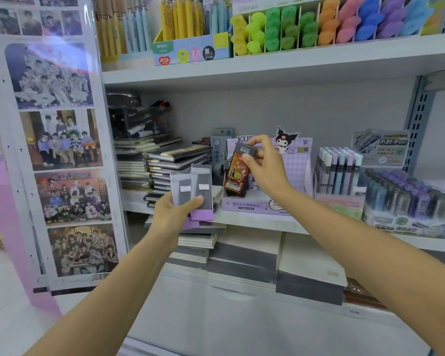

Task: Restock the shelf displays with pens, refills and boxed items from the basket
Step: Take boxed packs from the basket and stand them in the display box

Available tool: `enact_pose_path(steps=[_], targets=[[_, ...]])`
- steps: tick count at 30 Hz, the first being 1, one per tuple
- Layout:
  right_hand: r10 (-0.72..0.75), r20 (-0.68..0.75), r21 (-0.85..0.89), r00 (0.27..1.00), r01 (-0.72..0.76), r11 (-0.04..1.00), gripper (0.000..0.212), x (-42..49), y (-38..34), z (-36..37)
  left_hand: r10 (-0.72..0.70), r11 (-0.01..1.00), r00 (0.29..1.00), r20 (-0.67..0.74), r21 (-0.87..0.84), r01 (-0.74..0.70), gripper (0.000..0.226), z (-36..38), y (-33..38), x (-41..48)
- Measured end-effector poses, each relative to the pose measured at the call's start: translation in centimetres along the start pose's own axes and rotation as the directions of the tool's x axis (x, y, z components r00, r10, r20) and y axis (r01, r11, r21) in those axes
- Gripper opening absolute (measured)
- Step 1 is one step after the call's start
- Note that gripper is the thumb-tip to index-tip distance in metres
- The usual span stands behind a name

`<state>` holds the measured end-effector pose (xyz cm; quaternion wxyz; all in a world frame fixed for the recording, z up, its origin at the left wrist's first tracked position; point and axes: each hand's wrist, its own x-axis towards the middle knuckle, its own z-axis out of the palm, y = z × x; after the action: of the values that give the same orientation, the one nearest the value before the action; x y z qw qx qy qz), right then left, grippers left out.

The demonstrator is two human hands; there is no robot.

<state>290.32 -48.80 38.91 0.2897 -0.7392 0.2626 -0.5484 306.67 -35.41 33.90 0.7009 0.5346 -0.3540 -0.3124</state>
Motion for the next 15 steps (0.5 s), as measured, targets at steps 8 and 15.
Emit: enact_pose_path(steps=[8, 15], targets=[[-0.034, 0.148, -0.183, 0.988, 0.061, 0.981, 0.016, 0.3, 1.6, -0.1, -0.011, 1.0, 1.0, -0.015, 0.014, 0.011, 0.031, -0.3, -1.1, 1.0], [-0.207, 0.2, -0.314, 0.958, 0.262, 0.913, 0.026, 0.5, 1.6, 1.3, -0.015, 1.0, 1.0, 0.007, 0.016, 0.014, 0.039, -0.1, -1.3, 1.2]])
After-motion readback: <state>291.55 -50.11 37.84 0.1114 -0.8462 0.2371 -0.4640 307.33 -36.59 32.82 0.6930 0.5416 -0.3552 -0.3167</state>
